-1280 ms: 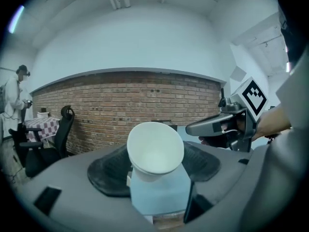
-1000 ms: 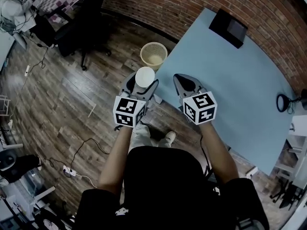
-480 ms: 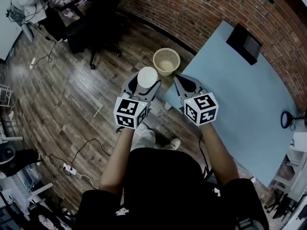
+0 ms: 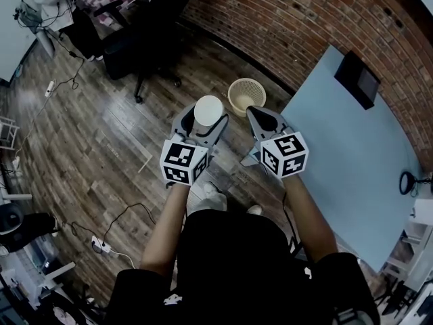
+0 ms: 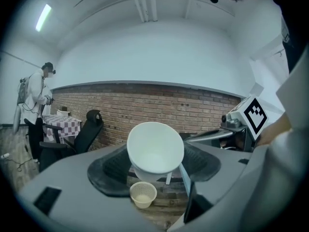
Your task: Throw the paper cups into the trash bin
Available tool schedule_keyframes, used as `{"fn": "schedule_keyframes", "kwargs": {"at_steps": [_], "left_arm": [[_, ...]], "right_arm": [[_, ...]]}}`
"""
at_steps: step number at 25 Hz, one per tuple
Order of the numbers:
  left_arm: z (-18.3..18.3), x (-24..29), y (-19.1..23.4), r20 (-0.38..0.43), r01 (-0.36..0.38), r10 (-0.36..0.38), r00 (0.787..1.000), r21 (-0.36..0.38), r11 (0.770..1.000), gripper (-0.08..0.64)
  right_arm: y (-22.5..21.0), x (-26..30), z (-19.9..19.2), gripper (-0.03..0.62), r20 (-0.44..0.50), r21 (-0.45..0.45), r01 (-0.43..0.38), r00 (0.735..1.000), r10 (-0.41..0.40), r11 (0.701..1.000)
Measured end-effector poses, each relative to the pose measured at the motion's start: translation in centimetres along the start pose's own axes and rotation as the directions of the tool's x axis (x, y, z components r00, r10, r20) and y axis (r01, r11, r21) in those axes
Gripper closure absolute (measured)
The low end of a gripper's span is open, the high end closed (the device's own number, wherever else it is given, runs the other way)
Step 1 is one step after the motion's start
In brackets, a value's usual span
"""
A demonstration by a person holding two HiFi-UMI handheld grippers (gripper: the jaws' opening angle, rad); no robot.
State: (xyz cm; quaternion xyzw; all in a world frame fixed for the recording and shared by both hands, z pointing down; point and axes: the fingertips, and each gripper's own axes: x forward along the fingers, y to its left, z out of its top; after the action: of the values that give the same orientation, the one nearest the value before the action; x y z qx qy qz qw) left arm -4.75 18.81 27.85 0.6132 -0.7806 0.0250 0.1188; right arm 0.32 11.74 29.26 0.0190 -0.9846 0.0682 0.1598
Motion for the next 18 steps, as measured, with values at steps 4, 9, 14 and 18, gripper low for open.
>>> {"fn": "schedule_keyframes", "kwargs": {"at_steps": [4, 9, 14, 18], "left_arm": [[0.2, -0.4, 2.9, 0.007, -0.015, 0.015, 1.000, 0.000, 1.000, 0.230], [0.0, -1.4, 5.8, 0.006, -0.024, 0.024, 1.000, 0.003, 1.000, 0.230], [0.0, -2.7, 8.5, -0.001, -0.050, 0.051, 0.999, 0.017, 0.999, 0.230], [0.0, -3.7, 10.8, 0.013, -0.073, 0.073, 0.997, 0.005, 0.997, 0.230]], "right_arm": [[0.9, 2.2, 0.9, 0.597, -0.015, -0.023, 0.010, 1.000, -0.010, 1.000], [2.2, 4.9, 1.6, 0.597, -0.018, -0.029, 0.002, 1.000, -0.002, 1.000], [3.9, 7.7, 1.7, 0.597, -0.021, -0.039, -0.025, 0.999, 0.024, 0.999], [5.4, 9.8, 1.9, 0.597, -0.029, -0.058, -0.048, 0.998, 0.047, 0.997]]}}
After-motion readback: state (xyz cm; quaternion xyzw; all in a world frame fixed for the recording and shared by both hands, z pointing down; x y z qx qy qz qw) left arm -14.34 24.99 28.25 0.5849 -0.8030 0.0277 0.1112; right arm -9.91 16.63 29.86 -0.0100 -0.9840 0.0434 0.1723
